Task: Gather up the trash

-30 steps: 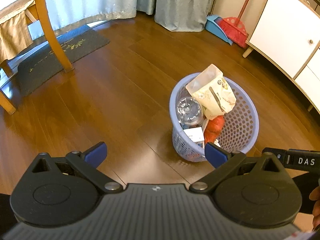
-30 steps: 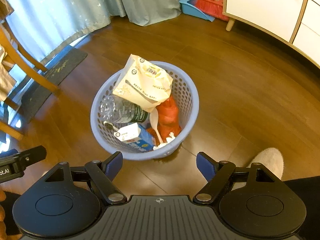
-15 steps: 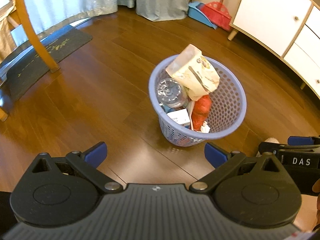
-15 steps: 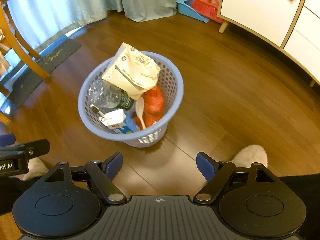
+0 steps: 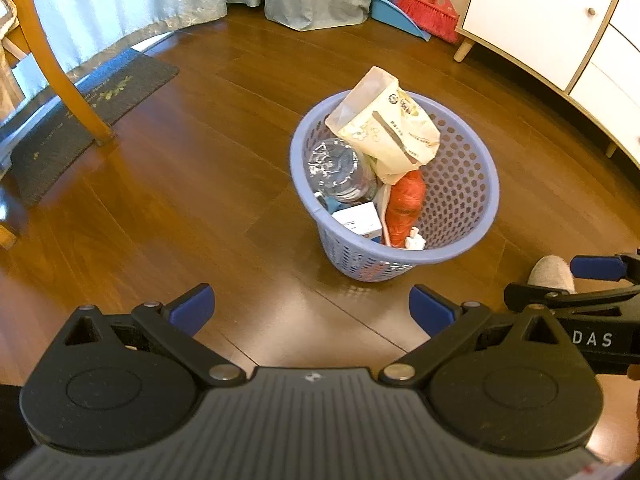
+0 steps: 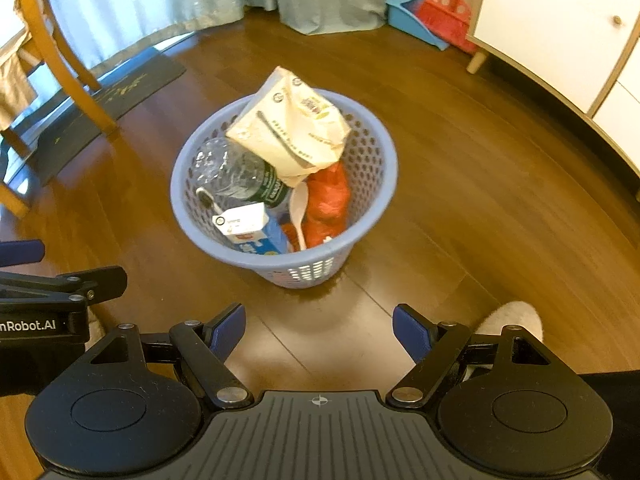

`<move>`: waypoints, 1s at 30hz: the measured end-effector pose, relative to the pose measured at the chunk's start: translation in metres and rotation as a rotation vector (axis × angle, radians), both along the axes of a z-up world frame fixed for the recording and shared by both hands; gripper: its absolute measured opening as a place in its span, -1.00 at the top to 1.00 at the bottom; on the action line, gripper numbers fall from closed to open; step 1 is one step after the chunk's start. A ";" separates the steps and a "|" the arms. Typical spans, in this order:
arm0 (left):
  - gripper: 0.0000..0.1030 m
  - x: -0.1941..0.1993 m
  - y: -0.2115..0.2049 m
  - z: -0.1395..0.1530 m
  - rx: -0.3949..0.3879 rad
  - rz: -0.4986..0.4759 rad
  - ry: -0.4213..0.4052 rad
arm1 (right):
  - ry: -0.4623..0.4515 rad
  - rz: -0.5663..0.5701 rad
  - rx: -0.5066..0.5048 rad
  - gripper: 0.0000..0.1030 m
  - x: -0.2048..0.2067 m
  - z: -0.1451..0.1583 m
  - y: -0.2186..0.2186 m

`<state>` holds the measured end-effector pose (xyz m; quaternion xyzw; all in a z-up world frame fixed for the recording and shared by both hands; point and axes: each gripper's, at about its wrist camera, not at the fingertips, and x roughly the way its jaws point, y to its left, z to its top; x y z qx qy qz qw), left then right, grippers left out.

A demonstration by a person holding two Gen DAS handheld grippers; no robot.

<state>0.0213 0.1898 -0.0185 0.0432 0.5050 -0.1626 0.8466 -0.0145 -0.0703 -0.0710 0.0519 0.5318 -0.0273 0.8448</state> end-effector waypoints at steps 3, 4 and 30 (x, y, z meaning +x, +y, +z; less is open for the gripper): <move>-0.97 0.002 0.003 -0.002 -0.001 0.004 0.006 | 0.003 0.010 -0.002 -0.52 0.001 -0.002 0.002; -0.97 0.002 0.004 -0.003 -0.002 0.005 0.010 | 0.004 0.010 -0.003 -0.52 0.001 -0.003 0.003; -0.98 0.001 0.006 -0.006 0.019 -0.007 0.017 | 0.013 0.030 -0.013 -0.52 0.004 -0.008 0.007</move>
